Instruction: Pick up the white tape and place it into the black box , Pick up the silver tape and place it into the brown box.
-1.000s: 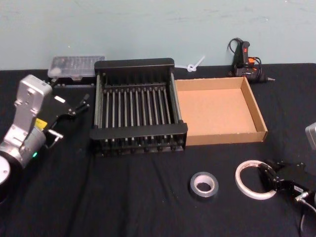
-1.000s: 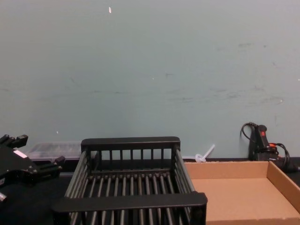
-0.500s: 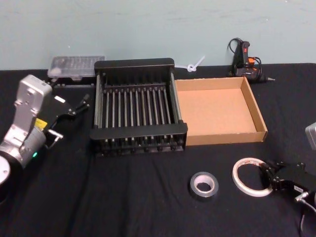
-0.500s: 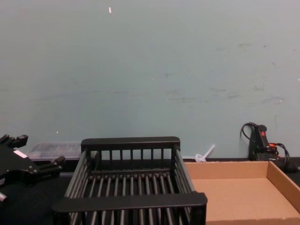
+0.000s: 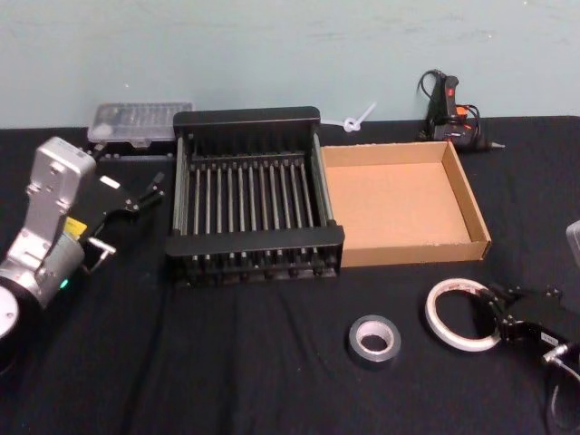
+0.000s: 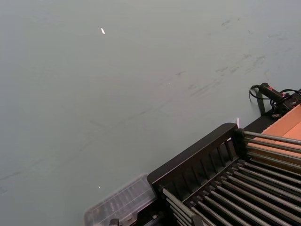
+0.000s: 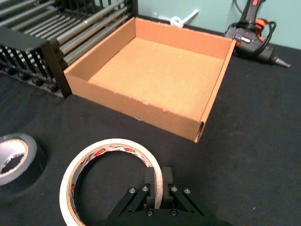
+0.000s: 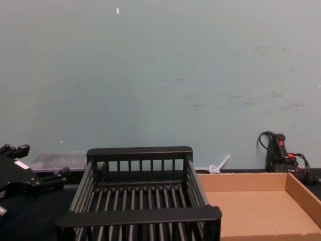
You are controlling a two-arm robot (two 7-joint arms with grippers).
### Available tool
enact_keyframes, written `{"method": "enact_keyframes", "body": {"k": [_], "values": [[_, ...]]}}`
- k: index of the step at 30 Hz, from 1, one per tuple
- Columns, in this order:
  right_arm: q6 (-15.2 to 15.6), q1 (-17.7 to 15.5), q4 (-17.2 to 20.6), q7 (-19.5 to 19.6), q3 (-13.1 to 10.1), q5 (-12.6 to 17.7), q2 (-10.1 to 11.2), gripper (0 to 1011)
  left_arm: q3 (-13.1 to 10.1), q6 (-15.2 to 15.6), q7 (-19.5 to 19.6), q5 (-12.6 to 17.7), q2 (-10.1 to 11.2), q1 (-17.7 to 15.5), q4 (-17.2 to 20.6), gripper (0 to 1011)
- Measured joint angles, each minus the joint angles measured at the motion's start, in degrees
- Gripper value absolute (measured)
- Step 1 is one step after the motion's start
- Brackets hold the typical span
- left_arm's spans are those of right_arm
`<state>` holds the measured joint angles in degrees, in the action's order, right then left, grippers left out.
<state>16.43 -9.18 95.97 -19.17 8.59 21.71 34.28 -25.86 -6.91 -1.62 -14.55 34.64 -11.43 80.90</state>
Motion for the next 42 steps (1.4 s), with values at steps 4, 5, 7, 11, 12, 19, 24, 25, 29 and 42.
{"method": "enact_keyframes", "body": {"k": [4, 5, 7, 11, 12, 19, 24, 25, 29, 42], "values": [[-0.42, 0.05, 0.64, 0.07, -0.29, 0.20, -0.19, 101, 0.00, 0.00, 0.00, 0.00, 0.00, 0.00, 0.00, 1002], [-0.48, 0.12, 0.76, 0.07, -0.31, 0.22, -0.21, 101, 0.00, 0.00, 0.00, 0.00, 0.00, 0.00, 0.00, 1001], [-0.64, 0.40, 1.07, 0.11, -0.43, 0.32, -0.35, 101, 0.00, 0.00, 0.00, 0.00, 0.00, 0.00, 0.00, 1001], [-0.86, 1.32, 1.46, 0.34, -0.48, 0.41, -0.81, 101, 0.00, 0.00, 0.00, 0.00, 0.00, 0.00, 0.00, 1001], [-0.90, 1.57, 1.50, 0.44, -0.48, 0.41, -0.94, 101, 0.00, 0.00, 0.00, 0.00, 0.00, 0.00, 0.00, 1001], [-1.00, 4.16, 1.67, 1.19, -0.09, 0.24, -2.07, 101, 0.00, 0.00, 0.00, 0.00, 0.00, 0.00, 0.00, 1001], [-0.57, 6.77, 1.45, 1.61, 1.06, -0.74, -3.01, 101, 0.00, 0.00, 0.00, 0.00, 0.00, 0.00, 0.00, 1001], [-0.51, 7.20, 1.36, 1.66, 1.29, -0.94, -3.14, 101, 0.00, 0.00, 0.00, 0.00, 0.00, 0.00, 0.00, 1001], [-0.25, 9.28, 0.57, 1.91, 2.27, -1.94, -3.94, 101, 0.00, 0.00, 0.00, 0.00, 0.00, 0.00, 0.00, 1001], [1.86, 17.26, -4.40, 2.41, 5.85, -4.78, -8.18, 101, 0.00, 0.00, 0.00, 0.00, 0.00, 0.00, 0.00, 1002]]}}
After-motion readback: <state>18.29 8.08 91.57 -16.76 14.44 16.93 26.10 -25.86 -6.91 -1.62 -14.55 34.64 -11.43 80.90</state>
